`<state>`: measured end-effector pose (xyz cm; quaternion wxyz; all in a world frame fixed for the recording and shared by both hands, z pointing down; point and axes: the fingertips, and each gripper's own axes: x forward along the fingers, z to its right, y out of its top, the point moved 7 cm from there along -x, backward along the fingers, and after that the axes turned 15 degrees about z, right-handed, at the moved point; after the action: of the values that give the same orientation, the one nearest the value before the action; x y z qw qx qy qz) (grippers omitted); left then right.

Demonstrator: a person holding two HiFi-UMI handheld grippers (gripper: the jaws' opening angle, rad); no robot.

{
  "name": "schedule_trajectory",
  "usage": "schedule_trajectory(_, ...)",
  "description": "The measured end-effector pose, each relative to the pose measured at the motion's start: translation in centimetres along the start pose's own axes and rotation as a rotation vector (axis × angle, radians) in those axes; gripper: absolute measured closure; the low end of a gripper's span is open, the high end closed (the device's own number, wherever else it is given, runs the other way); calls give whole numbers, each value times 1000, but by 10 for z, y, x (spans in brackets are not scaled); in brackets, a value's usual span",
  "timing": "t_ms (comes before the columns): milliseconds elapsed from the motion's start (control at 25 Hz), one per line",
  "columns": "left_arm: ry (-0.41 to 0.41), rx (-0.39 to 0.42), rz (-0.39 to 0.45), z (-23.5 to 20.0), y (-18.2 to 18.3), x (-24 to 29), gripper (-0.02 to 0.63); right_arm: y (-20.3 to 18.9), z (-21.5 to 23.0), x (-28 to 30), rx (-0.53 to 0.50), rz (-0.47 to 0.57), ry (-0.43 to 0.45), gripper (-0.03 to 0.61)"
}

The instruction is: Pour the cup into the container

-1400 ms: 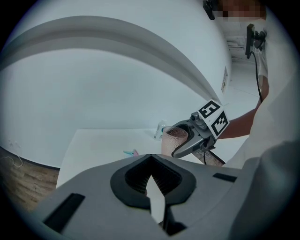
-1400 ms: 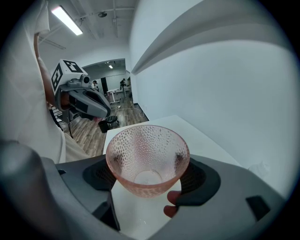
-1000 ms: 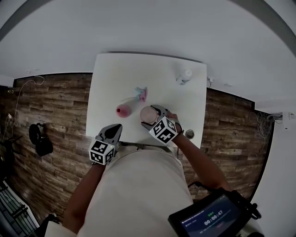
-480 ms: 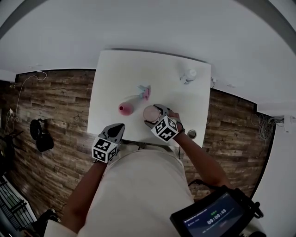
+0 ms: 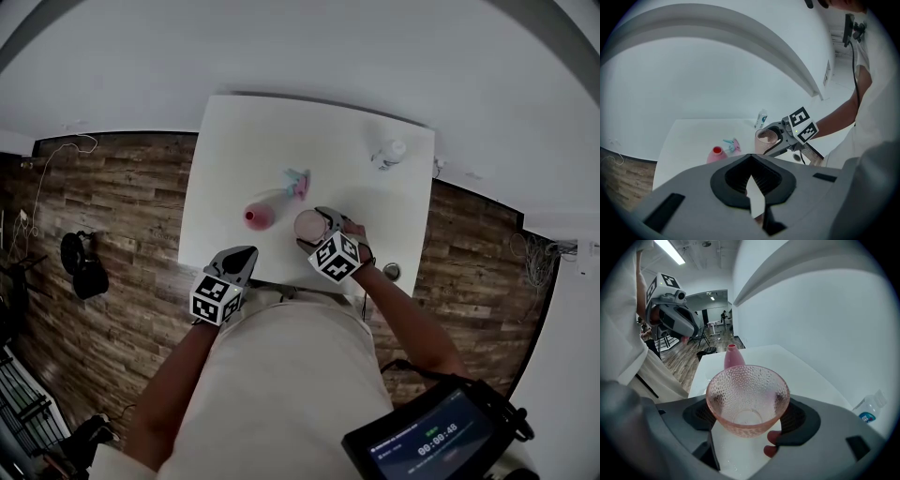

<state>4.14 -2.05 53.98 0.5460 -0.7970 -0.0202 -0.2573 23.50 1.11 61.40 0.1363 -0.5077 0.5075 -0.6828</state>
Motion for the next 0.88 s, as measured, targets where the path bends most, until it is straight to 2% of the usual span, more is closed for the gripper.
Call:
schedule_trajectory(360,-1,-11,-13,-2,-6,10,604,-18,6,14,5,-10,-3,198)
schedule_trajectory(880,1,-30,-58,-7,-16,11,604,-23,6,30,19,-21,-4,198)
